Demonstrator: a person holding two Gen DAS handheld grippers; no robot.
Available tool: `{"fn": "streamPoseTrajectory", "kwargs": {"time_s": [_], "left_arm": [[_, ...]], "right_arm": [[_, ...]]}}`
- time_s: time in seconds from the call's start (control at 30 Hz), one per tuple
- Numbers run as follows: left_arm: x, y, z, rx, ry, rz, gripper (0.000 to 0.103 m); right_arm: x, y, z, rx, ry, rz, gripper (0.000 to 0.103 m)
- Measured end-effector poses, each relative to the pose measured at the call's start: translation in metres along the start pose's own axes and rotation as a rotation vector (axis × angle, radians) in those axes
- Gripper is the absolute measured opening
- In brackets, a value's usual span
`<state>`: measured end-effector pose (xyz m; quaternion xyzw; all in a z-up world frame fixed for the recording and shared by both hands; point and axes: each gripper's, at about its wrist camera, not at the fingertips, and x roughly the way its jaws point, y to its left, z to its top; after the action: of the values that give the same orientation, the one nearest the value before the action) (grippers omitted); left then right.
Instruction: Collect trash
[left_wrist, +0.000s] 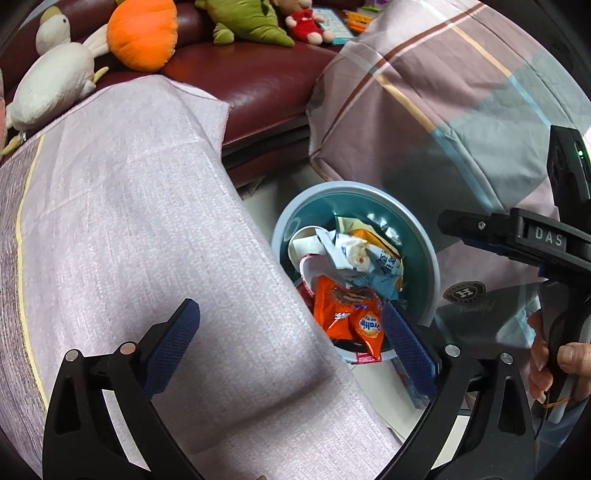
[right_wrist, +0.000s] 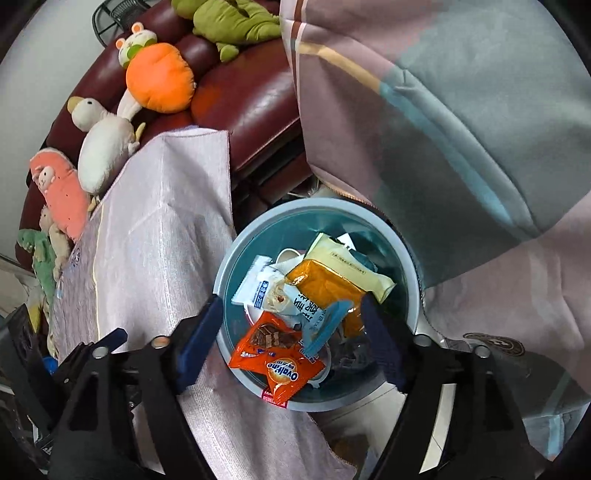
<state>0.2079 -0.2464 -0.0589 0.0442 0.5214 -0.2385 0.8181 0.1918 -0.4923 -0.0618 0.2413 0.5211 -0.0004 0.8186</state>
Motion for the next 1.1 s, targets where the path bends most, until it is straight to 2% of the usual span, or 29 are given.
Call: {"fn": "streamPoseTrajectory", "kwargs": {"time_s": [0.17, 0.47, 0.9, 1.1], "left_arm": [[-0.008, 0.003, -0.003, -0.012, -0.011, -0.005, 0.099], [-0.035, 0.006, -0.015, -0.018, -0.055, -0.001, 0.099], [-0.085, 0.009, -0.049, -0.039, -0.119, 0.027, 0.099], [-0.109, 0.007, -0.070, -0.042, -0.154, 0.039, 0.099]], "right_arm": [[-0.003, 0.008, -0.006, -0.028, 0.016, -0.038, 0.087], [-0.024, 0.028, -0.024, -0.084, 0.011, -0.078, 0.096], [-0.068, 0.051, -0.075, -0.160, -0.035, -0.190, 0.096], [-0.092, 0.060, -0.098, -0.189, -0.067, -0.190, 0.096]]}}
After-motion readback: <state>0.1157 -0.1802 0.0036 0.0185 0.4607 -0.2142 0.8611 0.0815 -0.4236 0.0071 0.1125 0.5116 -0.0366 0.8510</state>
